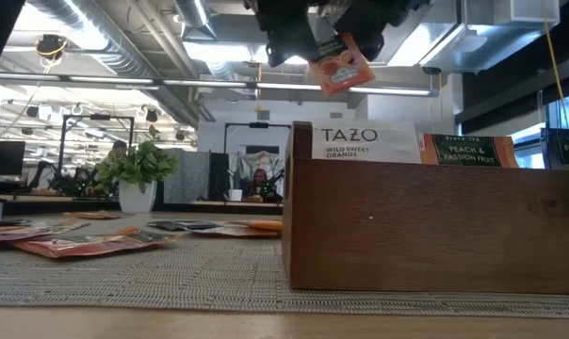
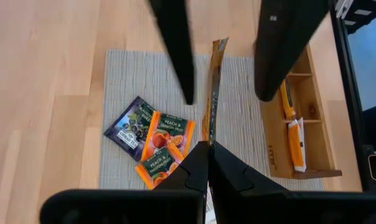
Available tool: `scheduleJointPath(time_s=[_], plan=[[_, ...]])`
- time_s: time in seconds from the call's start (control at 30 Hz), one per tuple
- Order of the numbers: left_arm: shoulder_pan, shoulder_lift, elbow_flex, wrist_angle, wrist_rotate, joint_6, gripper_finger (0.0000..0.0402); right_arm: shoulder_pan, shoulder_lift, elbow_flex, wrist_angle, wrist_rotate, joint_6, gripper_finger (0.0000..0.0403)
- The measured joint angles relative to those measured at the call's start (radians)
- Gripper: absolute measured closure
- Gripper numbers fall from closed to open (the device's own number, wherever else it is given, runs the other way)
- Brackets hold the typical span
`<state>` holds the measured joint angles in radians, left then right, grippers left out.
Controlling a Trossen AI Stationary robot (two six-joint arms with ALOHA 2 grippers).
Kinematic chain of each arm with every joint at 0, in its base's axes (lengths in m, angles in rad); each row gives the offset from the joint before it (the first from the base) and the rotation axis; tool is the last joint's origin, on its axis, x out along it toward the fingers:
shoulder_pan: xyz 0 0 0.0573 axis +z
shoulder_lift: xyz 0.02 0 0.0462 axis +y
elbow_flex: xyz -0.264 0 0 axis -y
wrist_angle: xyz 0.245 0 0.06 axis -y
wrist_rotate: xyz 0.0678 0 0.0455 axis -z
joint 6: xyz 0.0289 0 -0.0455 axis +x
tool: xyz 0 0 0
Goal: Pick & Place Tea
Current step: Put the yellow tea bag into the middle compartment of the wooden organizer
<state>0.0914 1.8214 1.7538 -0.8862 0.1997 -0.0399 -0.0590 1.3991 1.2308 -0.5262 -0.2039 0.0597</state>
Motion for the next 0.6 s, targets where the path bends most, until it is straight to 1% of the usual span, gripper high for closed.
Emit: scheduleJointPath(time_s=[0.37, 0.6], plan=[[0.000, 0.000, 0.000, 0.000, 0.001, 0.001, 0.0398, -0.001, 0.000, 0.000, -0.025, 0.001, 0.015, 0.0392], [0.000, 0.000, 0.000, -0.001, 0.002, 0.002, 0.0397, -0.001, -0.001, 0.000, -0.026, 0.001, 0.045, 0.0394]])
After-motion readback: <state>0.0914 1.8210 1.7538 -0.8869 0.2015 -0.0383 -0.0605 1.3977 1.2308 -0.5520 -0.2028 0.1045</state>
